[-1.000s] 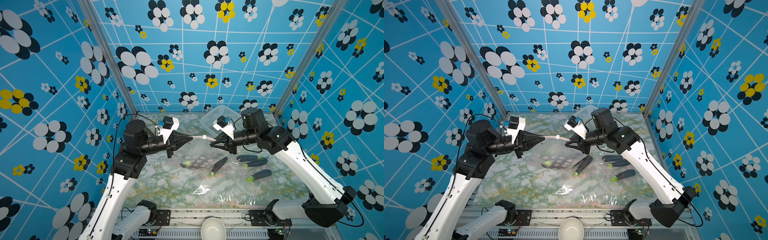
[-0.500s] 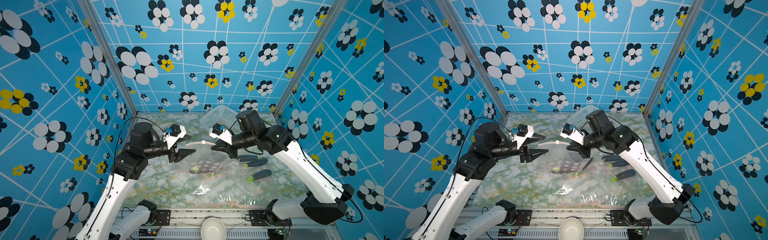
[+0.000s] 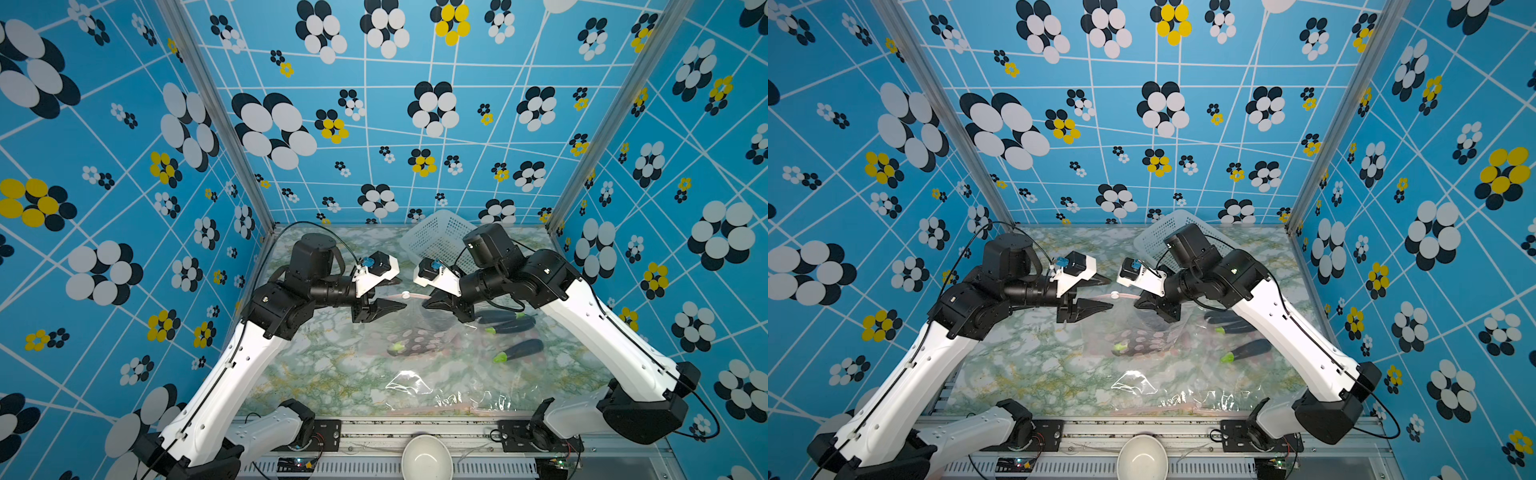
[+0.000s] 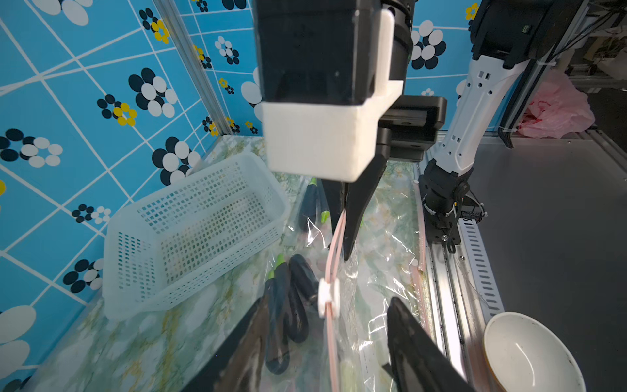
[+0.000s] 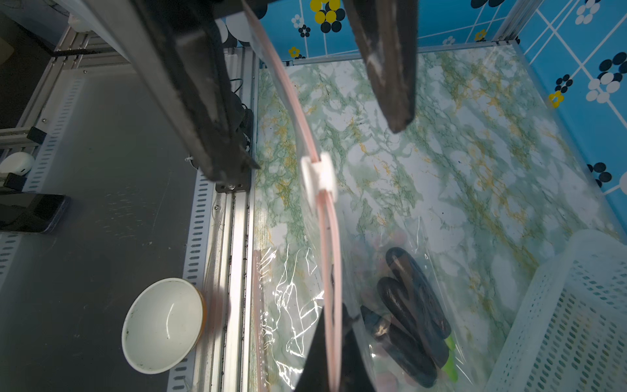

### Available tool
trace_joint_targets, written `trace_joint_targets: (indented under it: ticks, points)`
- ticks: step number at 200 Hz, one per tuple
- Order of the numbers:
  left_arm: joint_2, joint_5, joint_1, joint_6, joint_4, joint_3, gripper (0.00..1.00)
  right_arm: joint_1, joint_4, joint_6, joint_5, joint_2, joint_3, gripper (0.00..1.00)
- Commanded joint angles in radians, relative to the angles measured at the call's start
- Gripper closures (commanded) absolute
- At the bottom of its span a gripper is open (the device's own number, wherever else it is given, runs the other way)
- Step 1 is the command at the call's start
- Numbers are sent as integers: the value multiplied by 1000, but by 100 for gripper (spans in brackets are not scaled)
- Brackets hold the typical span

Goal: Place the eggplant in a zip-top bag and seal the zipper
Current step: Zip the zipper on the zipper food storage bag.

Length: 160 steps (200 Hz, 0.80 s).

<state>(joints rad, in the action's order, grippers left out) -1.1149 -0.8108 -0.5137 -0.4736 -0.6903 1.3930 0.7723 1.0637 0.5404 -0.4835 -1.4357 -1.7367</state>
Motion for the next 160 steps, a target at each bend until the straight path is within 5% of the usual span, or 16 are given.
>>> trace_joint_targets:
  ticks: [1, 49, 104, 133, 160]
  points:
    - [-15, -2, -13, 11, -15, 28, 48, 7, 7, 15, -15, -1, -19, 100]
    - [-26, -24, -15, 44, 29, 14, 62, 7, 3, 13, -23, 2, -16, 100]
    - [-32, -60, -17, 67, 62, 2, 66, 7, -5, 11, -28, 3, -15, 100]
    - [-40, -10, -17, 45, 19, 19, 80, 7, -13, 11, -25, 12, -12, 100]
    - [-39, 21, -8, 21, -20, 23, 76, 7, -17, 13, -20, 24, -2, 100]
